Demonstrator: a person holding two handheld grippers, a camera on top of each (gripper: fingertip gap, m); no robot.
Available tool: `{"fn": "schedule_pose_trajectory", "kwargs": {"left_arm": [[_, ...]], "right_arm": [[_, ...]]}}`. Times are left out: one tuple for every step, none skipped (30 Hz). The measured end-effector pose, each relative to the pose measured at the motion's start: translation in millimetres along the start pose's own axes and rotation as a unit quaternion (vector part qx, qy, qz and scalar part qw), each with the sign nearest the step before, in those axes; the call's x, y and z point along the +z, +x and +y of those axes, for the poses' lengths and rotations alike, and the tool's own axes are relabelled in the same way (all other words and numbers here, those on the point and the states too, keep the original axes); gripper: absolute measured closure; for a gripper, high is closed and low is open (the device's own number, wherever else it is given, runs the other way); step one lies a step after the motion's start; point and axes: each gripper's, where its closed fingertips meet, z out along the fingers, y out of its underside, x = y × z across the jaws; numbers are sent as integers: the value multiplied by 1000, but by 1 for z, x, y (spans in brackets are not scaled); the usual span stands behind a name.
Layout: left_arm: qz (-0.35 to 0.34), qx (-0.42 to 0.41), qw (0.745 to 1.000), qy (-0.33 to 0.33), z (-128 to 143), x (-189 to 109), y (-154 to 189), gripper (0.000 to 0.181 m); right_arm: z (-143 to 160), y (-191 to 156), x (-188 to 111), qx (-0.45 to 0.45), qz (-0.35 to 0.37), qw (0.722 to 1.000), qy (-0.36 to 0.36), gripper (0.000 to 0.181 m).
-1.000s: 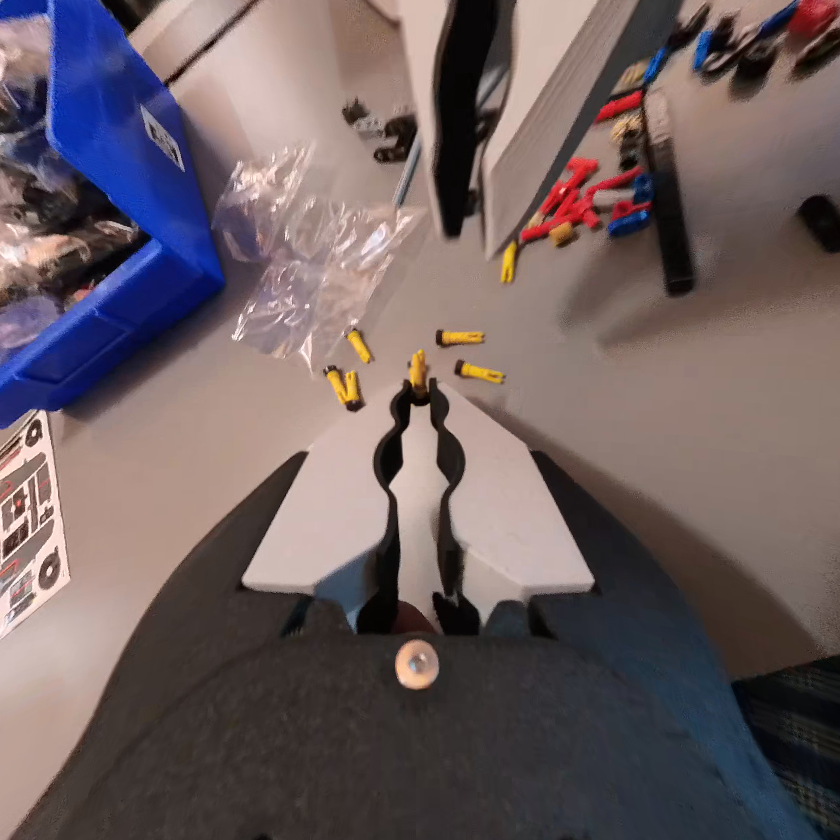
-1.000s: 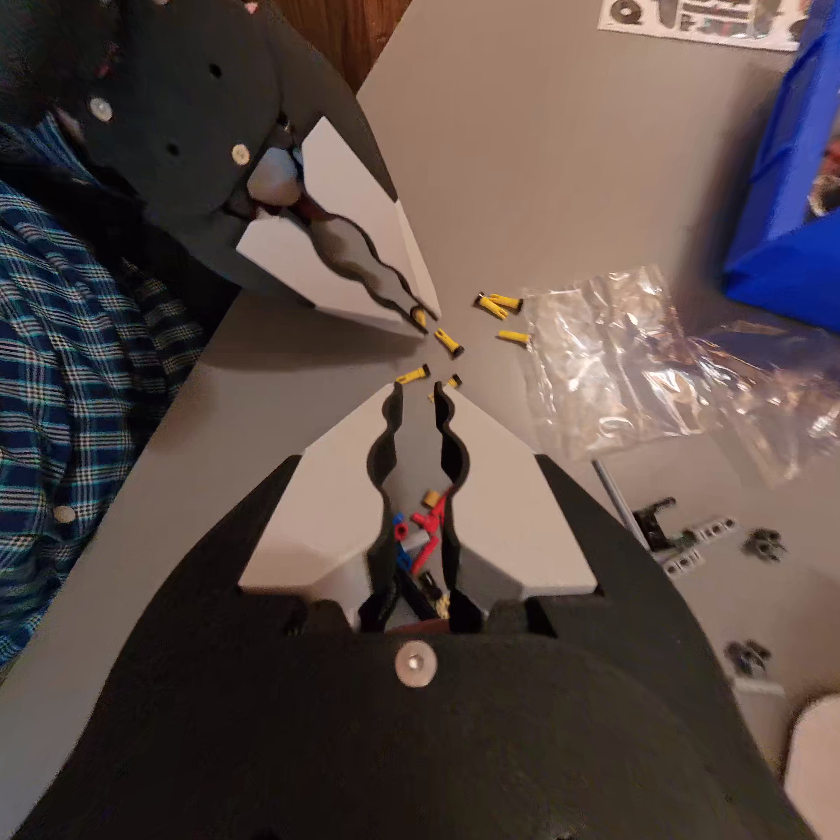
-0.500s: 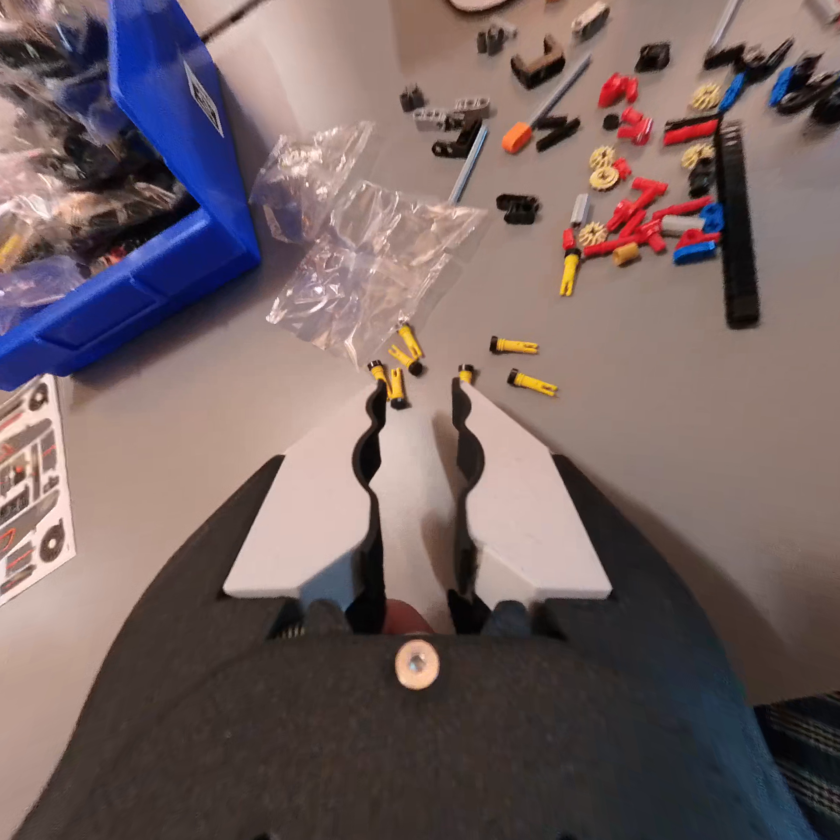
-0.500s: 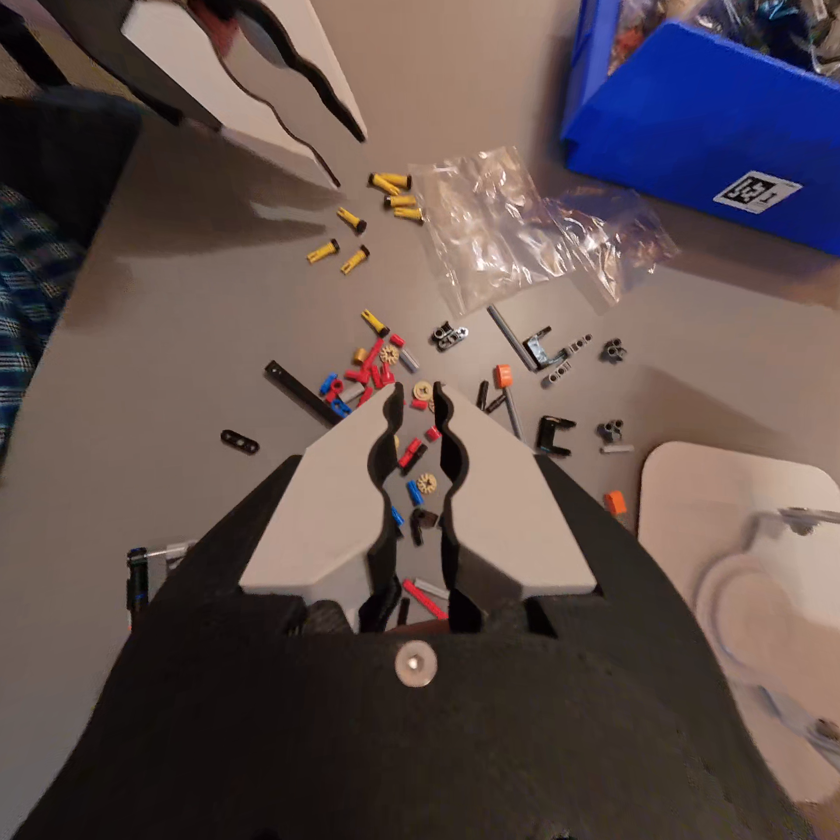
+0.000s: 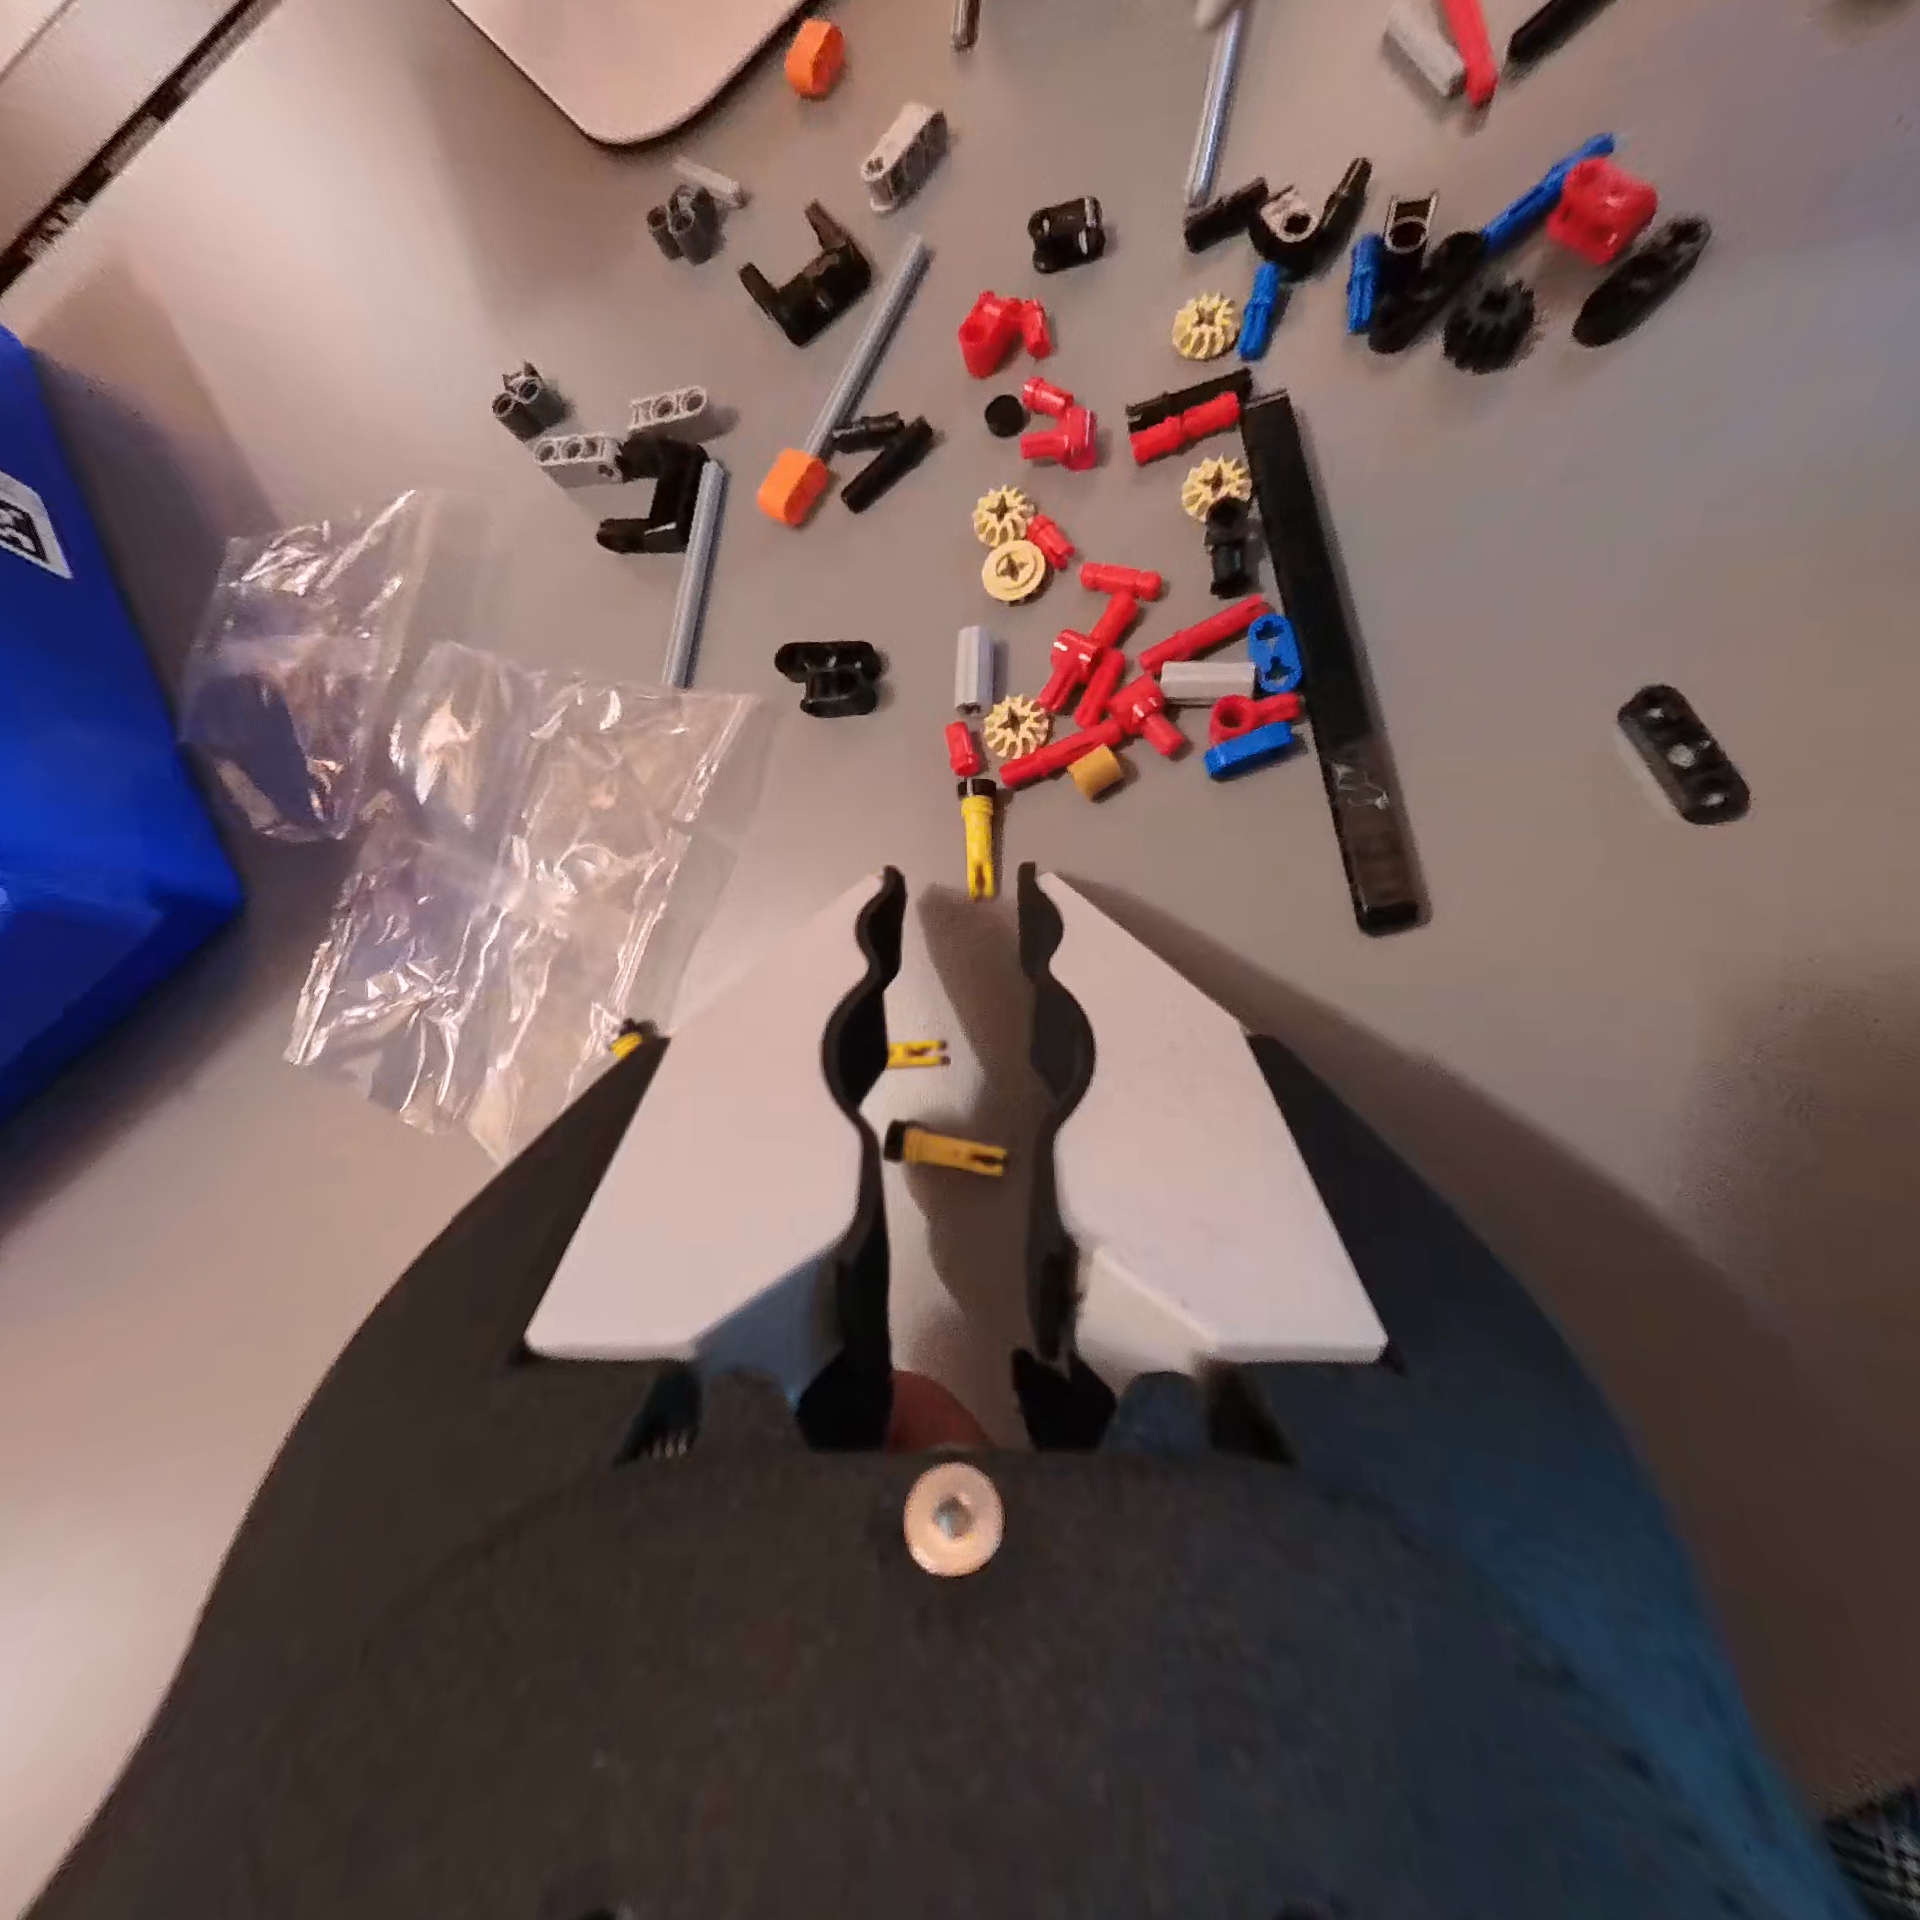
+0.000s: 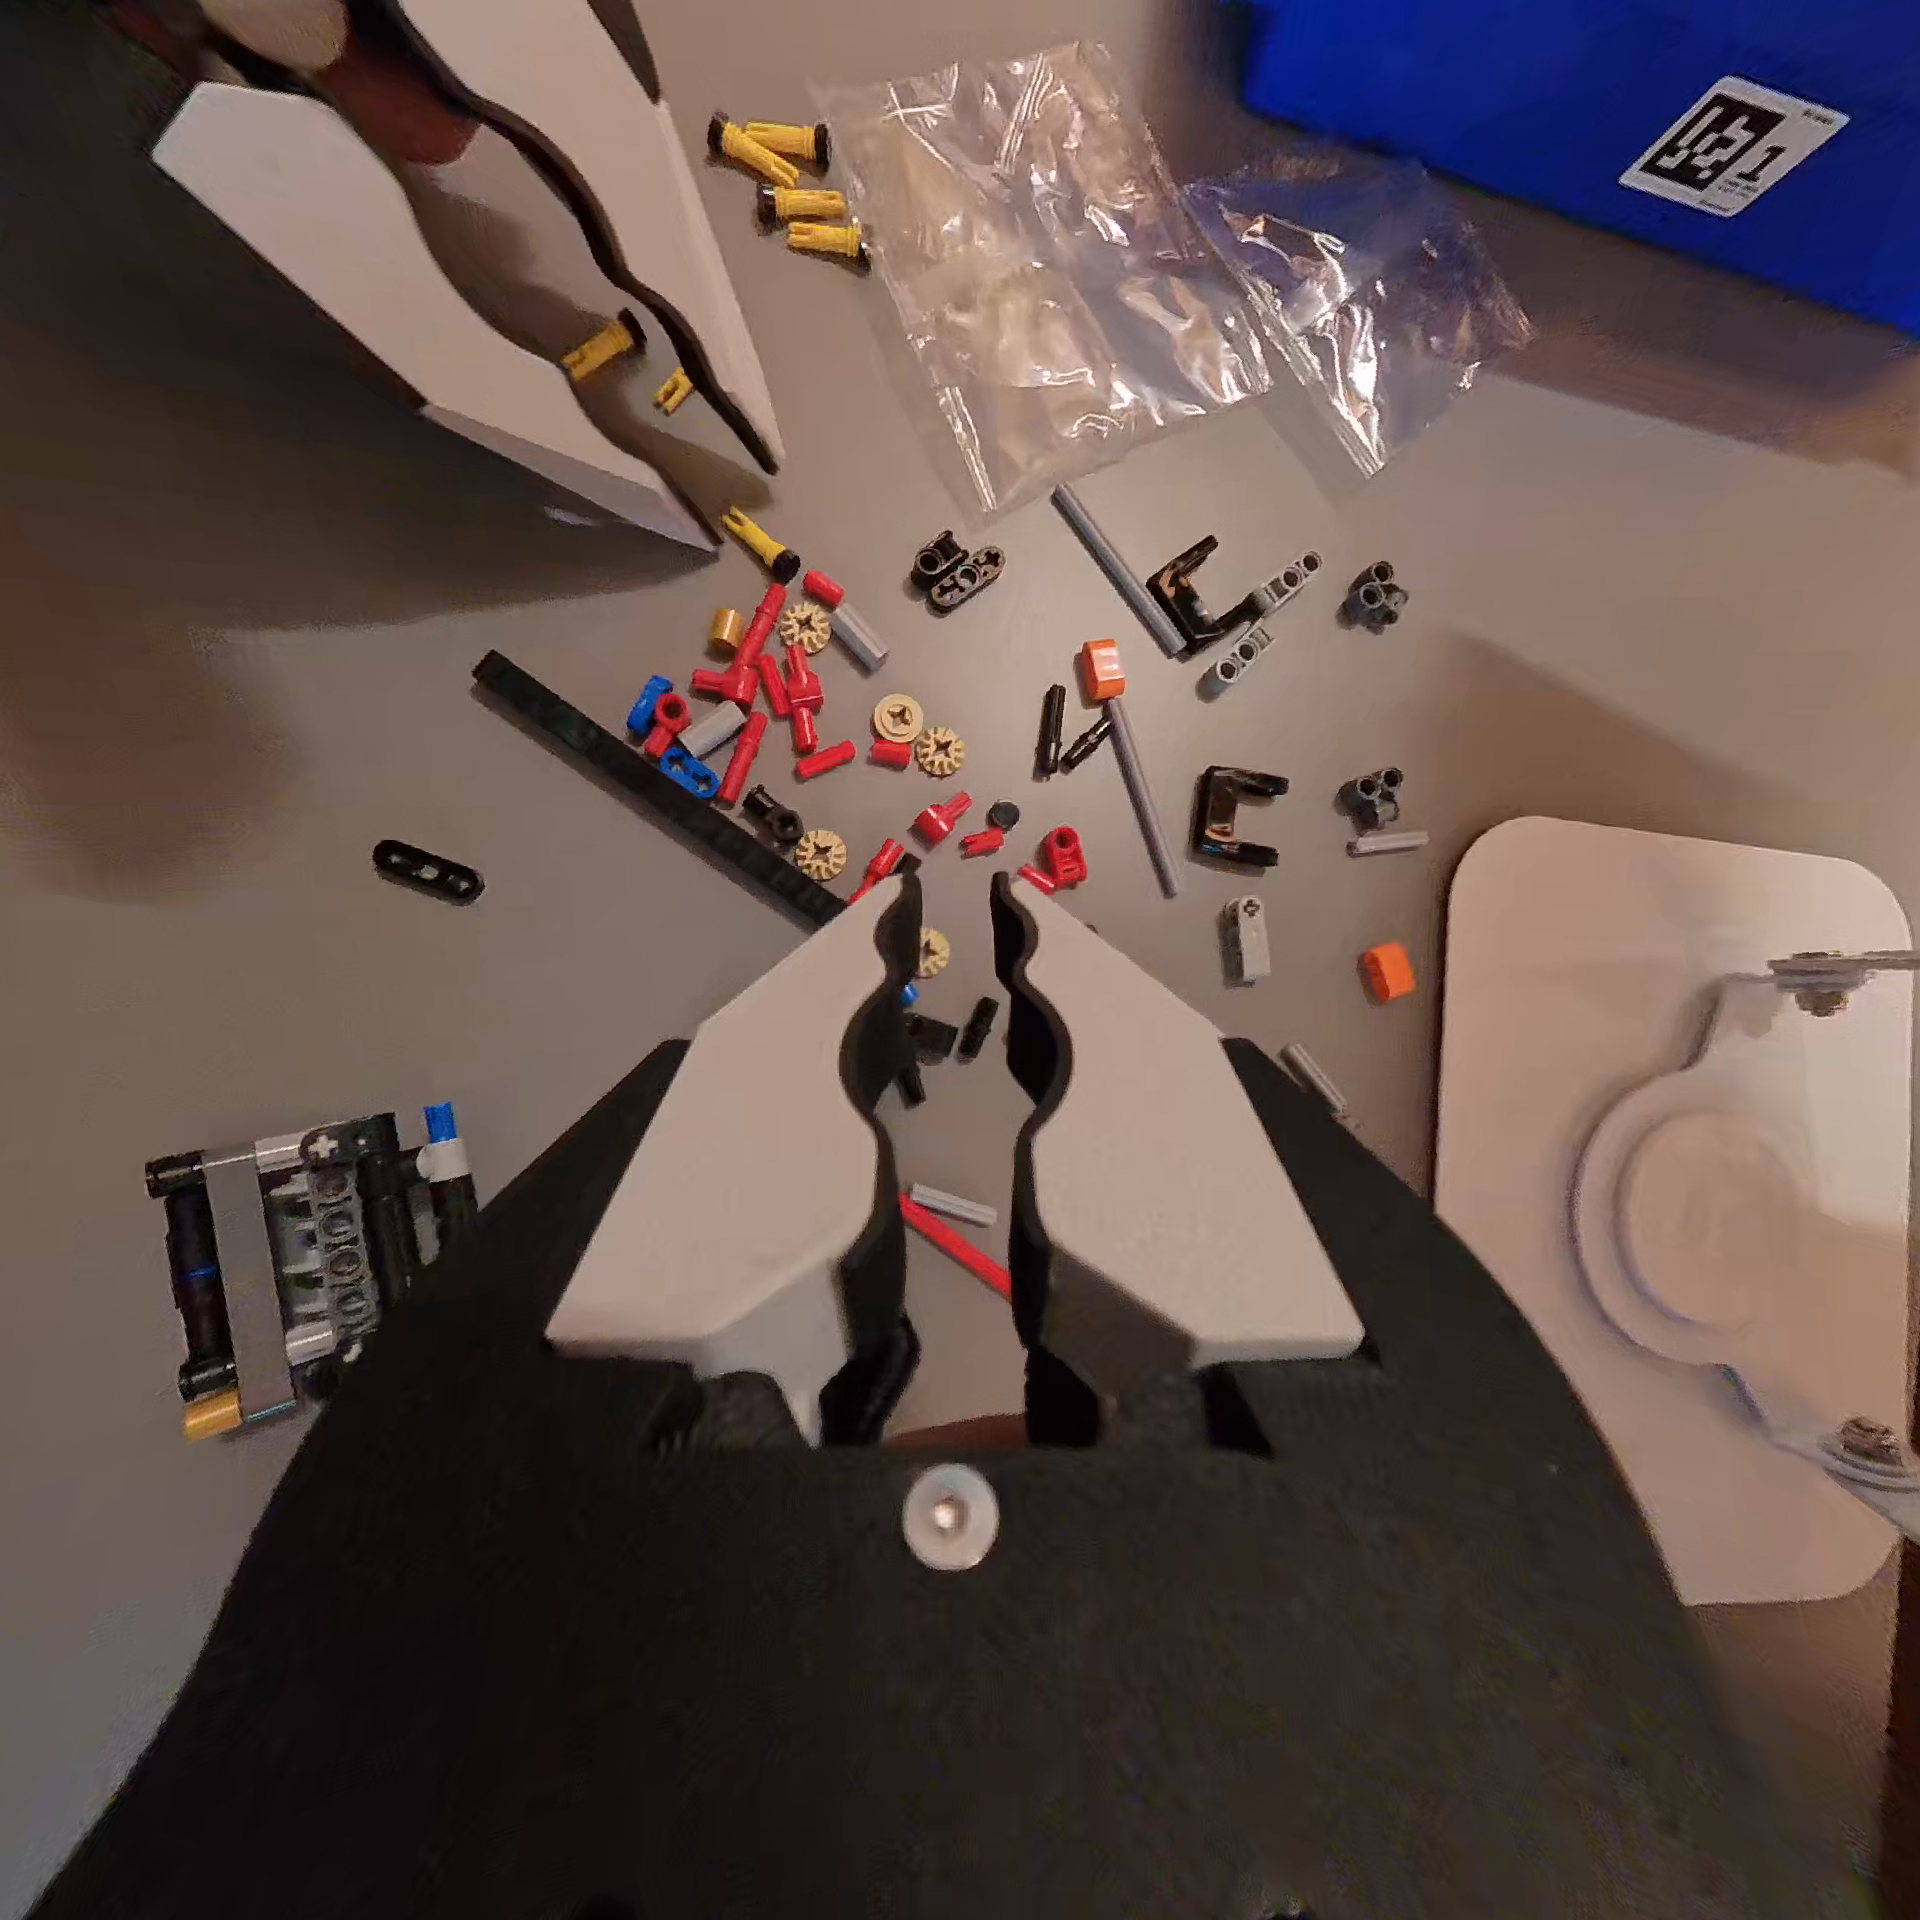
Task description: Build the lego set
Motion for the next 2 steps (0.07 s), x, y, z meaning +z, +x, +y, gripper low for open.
{"fn": "schedule_pose_trajectory", "kwargs": {"left_arm": [[4,-6,1000,-2,-1,2,0,164],[9,-8,1000,-5,-1,3,0,168]], "right_arm": [[1,-1,0,2,0,1000,2,169],[3,-3,0,3,-2,1000,4,169]]}}
